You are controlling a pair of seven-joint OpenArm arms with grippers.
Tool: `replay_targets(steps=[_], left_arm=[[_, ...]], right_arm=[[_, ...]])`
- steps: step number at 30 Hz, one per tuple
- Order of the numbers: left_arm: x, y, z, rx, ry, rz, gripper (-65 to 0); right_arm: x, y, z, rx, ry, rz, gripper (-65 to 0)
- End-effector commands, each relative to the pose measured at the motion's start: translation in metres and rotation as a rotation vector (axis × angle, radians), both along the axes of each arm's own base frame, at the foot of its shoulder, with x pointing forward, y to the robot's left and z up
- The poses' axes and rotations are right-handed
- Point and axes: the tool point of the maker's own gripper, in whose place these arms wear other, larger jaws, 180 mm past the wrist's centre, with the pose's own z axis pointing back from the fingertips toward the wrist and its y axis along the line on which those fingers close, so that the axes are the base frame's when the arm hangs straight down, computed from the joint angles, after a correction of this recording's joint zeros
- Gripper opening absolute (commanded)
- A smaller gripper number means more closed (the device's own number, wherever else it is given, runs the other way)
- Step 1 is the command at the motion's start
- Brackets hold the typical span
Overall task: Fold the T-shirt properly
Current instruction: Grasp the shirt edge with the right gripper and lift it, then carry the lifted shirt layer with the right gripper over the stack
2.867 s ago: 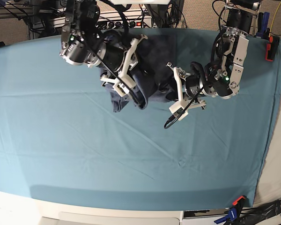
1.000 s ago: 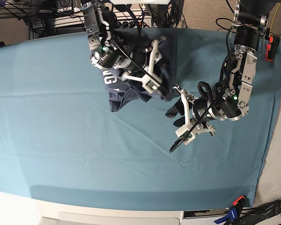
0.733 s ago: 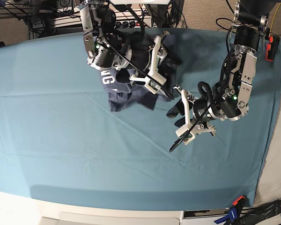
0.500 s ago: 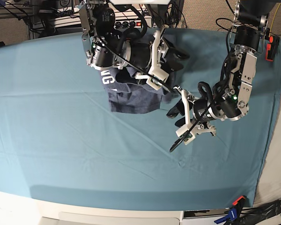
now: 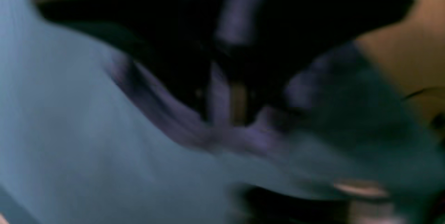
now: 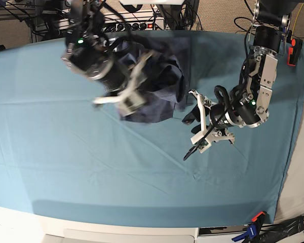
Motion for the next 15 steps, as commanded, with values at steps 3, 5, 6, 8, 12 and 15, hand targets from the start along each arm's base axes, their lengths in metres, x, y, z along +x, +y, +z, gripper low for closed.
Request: replay_targets(steps=[3,5,6,8,12,15], left_arm=[[0.011,-0.002,0.018,-0.035,-0.058,0.009,-40.9],[0.011,-0.002,0.018,-0.035,-0.057,0.009,-40.9],[0.011,-0.002,0.018,-0.035,-0.057,0.009,-40.9],[0.011,-0.002,0.018,-0.034,-0.057,0.009,-40.9],[0.011,-0.002,0.018,-0.036,-0.058,0.009,-40.9],[0.011,-0.002,0.018,-0.036,-0.058,0.009,-40.9]], right_arm=[[0.015,-0.033,0.016,0.058,-0.047,-0.149,-65.0],[0.019,-0.053,0.017,0.070,-0.045,-0.231,-65.0],[0.019,-0.061,0.017,0.075,-0.042,-0.259,-65.0],[0.015,-0.072,0.013,0.084,-0.026,-0.296,-65.0],[-0.003,-0.075,-0.005,0.080,0.063,-0.304,-65.0],[-0.017,-0.073,-0.018,0.077,0.121,-0.298,-65.0]])
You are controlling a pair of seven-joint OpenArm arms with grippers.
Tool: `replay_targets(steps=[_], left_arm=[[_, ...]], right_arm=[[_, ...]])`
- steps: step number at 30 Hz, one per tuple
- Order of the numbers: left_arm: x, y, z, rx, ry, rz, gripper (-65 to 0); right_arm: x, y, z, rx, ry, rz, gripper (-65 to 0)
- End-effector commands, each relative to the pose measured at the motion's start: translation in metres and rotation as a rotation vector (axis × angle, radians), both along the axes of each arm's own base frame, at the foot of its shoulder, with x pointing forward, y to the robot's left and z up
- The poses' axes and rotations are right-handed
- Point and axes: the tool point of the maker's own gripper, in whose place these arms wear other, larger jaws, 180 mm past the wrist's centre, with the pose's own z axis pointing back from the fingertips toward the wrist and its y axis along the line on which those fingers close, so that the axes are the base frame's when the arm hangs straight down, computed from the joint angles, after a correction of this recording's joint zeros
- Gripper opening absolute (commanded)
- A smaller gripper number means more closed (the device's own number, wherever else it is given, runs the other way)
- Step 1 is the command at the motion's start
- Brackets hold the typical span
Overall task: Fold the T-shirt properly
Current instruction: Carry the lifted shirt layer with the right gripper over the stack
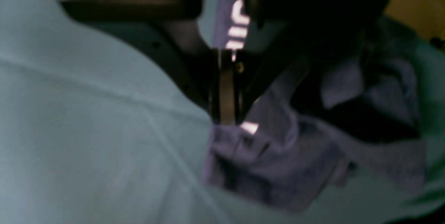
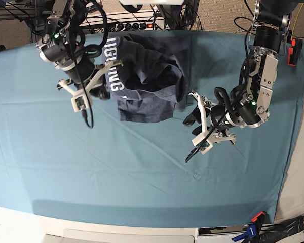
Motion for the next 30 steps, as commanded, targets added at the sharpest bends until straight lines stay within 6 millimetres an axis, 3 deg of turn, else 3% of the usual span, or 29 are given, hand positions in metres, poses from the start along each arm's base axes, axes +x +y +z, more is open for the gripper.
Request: replay_targets(steps=[1,12,21,24,30], left_arm=[[0.009,-0.003,0.017,-0.028,-0.053,-0.004,-40.9],[0.009,-0.003,0.017,-0.028,-0.054,-0.004,-40.9],[0.009,-0.002,0.017,-0.025,-0.056,-0.003,-40.9],[0.010,-0.001,0.017,-0.015,-0.063,0.001,-40.9],[0.010,-0.001,0.017,-0.015,-0.063,0.001,-40.9]], right_arm=[[-0.001,0.005,0.007,0.021,-0.021,0.013,-65.0],[-0.042,0.021,-0.016,0.117,0.113,0.053,-65.0],[-0.050,0.044,-0.008,0.208,0.108,0.146,-65.0],[-0.054,0.060,-0.008,0.225,0.117,0.200,-65.0],[-0.073,0.114,-0.007,0.247,0.137,0.388,-65.0]])
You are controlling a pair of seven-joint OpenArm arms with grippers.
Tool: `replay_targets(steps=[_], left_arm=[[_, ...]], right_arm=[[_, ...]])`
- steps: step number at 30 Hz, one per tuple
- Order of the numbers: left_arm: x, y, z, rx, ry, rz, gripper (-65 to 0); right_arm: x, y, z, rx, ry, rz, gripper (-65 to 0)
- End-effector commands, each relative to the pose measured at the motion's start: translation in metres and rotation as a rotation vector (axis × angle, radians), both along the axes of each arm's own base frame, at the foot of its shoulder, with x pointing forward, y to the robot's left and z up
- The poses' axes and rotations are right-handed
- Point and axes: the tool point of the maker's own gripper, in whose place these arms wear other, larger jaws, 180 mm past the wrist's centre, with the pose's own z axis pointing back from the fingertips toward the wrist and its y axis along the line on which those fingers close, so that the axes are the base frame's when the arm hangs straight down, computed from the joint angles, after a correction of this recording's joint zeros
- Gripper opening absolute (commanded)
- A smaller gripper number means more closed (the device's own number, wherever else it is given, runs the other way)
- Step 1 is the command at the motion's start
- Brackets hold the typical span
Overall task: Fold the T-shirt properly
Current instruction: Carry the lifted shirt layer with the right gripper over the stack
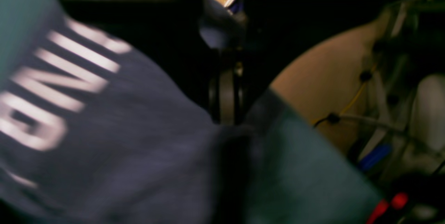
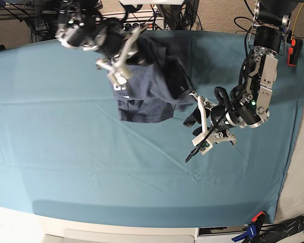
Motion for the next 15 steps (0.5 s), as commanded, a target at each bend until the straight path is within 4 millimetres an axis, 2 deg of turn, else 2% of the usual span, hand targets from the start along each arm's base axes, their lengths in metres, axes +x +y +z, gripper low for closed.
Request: replay_targets(steps=[1,5,9,12,15], left_arm=[[0.008,-0.002,0.016,-0.023,-0.050,-0.003,-40.9],[0.008,-0.002,0.016,-0.023,-0.050,-0.003,-40.9],[0.008,-0.002,0.016,-0.023,-0.050,-0.004,-40.9],[0.009,-0.002,0.016,-0.024,-0.051,-0.003,-40.9],[0.009,-0.002,0.016,-0.024,-0.051,-0.003,-40.9]], right_arm=[[-0.002,0.013,0.010,0.036,-0.029,0.032,-65.0],[-0.017,0.040,0.010,0.034,-0.027,0.133,-65.0],[-0.027,0.056,0.013,0.050,-0.030,0.190,-65.0],[-0.024,0.057,0.015,0.051,-0.052,0.191,-65.0],[-0.011,0.046,0.009,-0.030,-0.100,0.142,-65.0]])
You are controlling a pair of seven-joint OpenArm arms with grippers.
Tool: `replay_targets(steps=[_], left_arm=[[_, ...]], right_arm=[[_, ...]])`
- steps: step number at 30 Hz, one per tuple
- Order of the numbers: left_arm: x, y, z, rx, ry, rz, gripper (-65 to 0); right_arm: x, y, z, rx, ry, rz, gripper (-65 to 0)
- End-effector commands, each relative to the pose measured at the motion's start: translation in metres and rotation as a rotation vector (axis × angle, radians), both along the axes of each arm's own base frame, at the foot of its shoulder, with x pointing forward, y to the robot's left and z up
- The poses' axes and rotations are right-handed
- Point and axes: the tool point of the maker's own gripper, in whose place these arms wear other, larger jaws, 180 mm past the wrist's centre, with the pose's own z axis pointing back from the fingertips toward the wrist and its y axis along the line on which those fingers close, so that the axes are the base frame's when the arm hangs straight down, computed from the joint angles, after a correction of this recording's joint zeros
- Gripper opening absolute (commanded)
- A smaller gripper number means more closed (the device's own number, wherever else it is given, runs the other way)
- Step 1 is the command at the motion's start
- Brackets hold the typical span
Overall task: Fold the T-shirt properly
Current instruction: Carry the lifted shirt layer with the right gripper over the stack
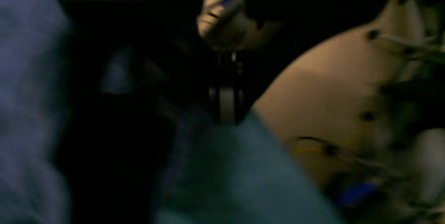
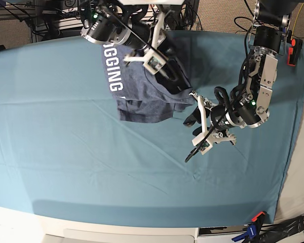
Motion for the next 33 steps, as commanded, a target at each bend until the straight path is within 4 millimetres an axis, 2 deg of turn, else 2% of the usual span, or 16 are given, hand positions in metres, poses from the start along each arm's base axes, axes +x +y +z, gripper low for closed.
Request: replay_targets(steps=[1,8,17,23,27,30,33], left_arm=[[0.008,-0.002,0.016,-0.024,-0.050,-0.003,-40.9],[0.008,-0.002,0.016,-0.024,-0.050,-0.003,-40.9],[0.009,-0.002,0.016,-0.025,-0.051,-0.003,-40.9],[0.009,-0.002,0.016,-0.025,-0.050,-0.001,-40.9],[0.009,-0.002,0.016,-0.025,-0.049,0.000,-40.9],[0.009,-0.002,0.016,-0.025,-0.049,0.000,-40.9],[0.009,-0.002,0.016,-0.025,-0.050,0.000,-40.9]], right_arm=[[0.010,0.003,0.013,0.038,-0.055,-0.024,-65.0],[0.058,-0.019,0.025,-0.059,-0.216,-0.151,-65.0],[0.076,-0.024,0.034,-0.073,-0.307,-0.184,-65.0],[0.081,-0.012,-0.005,-0.104,-0.205,-0.168,-65.0],[0.089,0.000,-0.002,-0.114,-0.221,-0.126,-65.0],[0.095,-0.002,-0.002,-0.173,-0.241,-0.130,-65.0],[0.088,-0.005,-0.011,-0.254,-0.215,-0.110,-65.0]])
